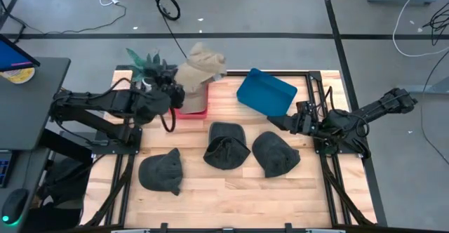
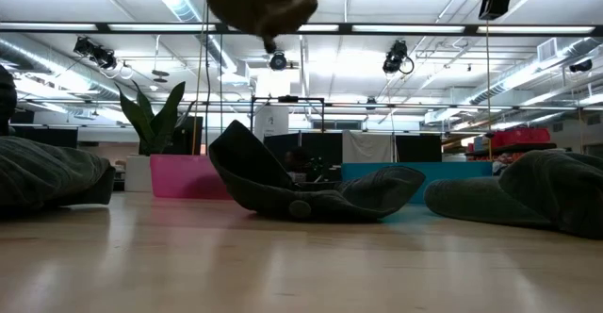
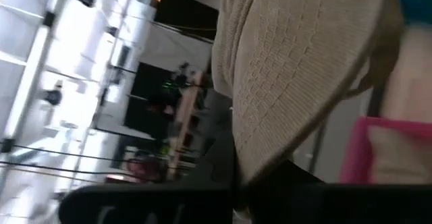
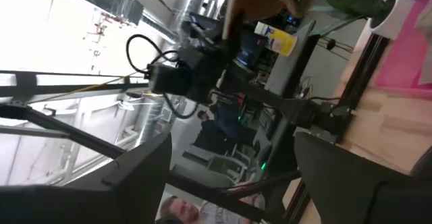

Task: Pick & Place hat
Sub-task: Put the brown cap into the red bin

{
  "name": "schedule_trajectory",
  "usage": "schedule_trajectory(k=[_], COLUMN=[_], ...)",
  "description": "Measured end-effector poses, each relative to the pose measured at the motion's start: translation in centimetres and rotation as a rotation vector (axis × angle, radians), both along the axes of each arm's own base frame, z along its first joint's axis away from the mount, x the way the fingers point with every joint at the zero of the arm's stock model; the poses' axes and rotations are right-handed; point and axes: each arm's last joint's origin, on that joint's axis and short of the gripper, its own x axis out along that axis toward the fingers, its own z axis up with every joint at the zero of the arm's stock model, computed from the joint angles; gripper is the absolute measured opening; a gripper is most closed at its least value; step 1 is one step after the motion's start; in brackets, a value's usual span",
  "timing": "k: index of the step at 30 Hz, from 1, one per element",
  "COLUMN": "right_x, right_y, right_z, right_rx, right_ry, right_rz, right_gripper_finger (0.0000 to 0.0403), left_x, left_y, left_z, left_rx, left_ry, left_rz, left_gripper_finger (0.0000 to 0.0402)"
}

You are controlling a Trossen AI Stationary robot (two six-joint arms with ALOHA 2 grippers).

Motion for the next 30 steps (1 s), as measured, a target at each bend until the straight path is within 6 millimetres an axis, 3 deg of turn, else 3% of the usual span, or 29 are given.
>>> schedule_trajectory(k=[7,16,23,30], right_x=[0.0,0.0,0.1,0.1], right_y=[0.0,0.0,-0.1,-0.1], right_z=[-0.1,-0.1,-0.1,-0.2], right_rx=[0.021,0.023,0.024,0.04], right_ry=[0.001,0.0,0.009,0.013], right_rz=[0.006,0.011,0.003,0.007], right_gripper_finger=[0.0313,0.0313,0.0313,0.0313], left_x=[-1.9,-3.5,-2.3,1.0], left_y=[1.9,5.4,7.0,7.9], left_z=[-3.0,-4.3,-5.4,-8.5], left_rx=[-0.336,-0.665,-0.577,-0.571], left_ry=[-0.028,-0.04,0.127,0.385], left_rz=[0.068,0.24,0.274,0.264], left_gripper_finger=[0.0011,0.0011,0.0011,0.0011])
